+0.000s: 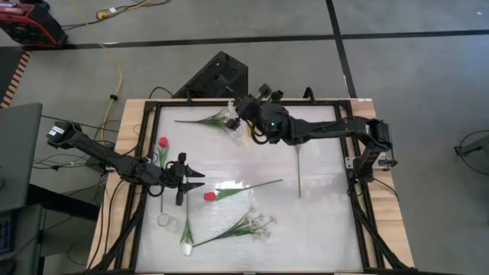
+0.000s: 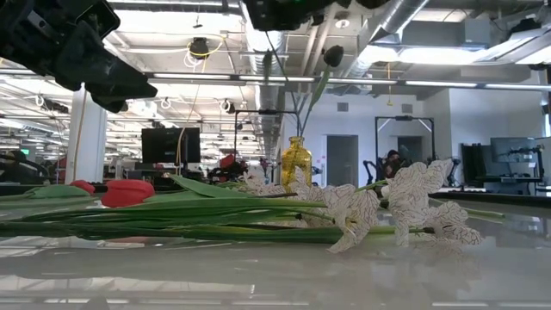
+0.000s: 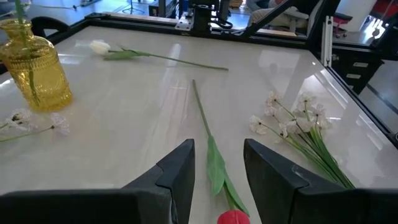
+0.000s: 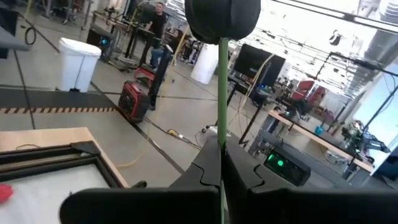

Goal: Sort flowers into vase by color
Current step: Put the black flower into the yellow vase, then put the left red flower into the yellow vase

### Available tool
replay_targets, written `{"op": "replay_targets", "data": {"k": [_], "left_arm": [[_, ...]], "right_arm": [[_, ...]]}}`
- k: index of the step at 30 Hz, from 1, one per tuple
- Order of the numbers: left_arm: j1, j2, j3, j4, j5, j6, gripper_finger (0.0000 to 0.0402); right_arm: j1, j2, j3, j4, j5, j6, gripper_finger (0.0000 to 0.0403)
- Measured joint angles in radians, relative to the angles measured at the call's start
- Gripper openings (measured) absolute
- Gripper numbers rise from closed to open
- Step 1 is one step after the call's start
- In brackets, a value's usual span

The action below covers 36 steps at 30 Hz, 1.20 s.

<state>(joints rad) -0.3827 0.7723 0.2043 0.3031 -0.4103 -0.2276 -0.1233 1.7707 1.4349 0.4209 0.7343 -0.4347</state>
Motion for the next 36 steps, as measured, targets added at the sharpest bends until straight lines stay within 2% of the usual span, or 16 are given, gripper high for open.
{"op": "replay_targets", "data": {"k": [4, 13, 23, 32, 36], "left_arm": [[0.000, 0.000, 0.000, -0.004, 0.000, 0.007, 0.0126], [0.000, 0.000, 0.000, -0.008, -0.009, 0.007, 0.0126], [0.000, 0.000, 0.000, -0.025, -0.020, 0.006, 0.0126], [0.000, 0.000, 0.000, -0.025, -0.020, 0.005, 0.0126], [0.000, 0.000, 0.000, -0.024, -0.019, 0.000, 0.0126]], "right_arm": [[-0.018, 0.017, -0.001, 0.007, -0.032, 0.017, 0.0025], [-0.044, 0.019, -0.001, 0.005, -0.031, 0.028, 0.0025], [-0.071, 0.019, -0.001, -0.070, -0.031, 0.156, 0.0025], [-0.074, 0.019, -0.002, -0.142, -0.028, 0.175, 0.0072], [-0.073, 0.016, -0.002, -0.159, 0.015, 0.169, 0.0090]]}}
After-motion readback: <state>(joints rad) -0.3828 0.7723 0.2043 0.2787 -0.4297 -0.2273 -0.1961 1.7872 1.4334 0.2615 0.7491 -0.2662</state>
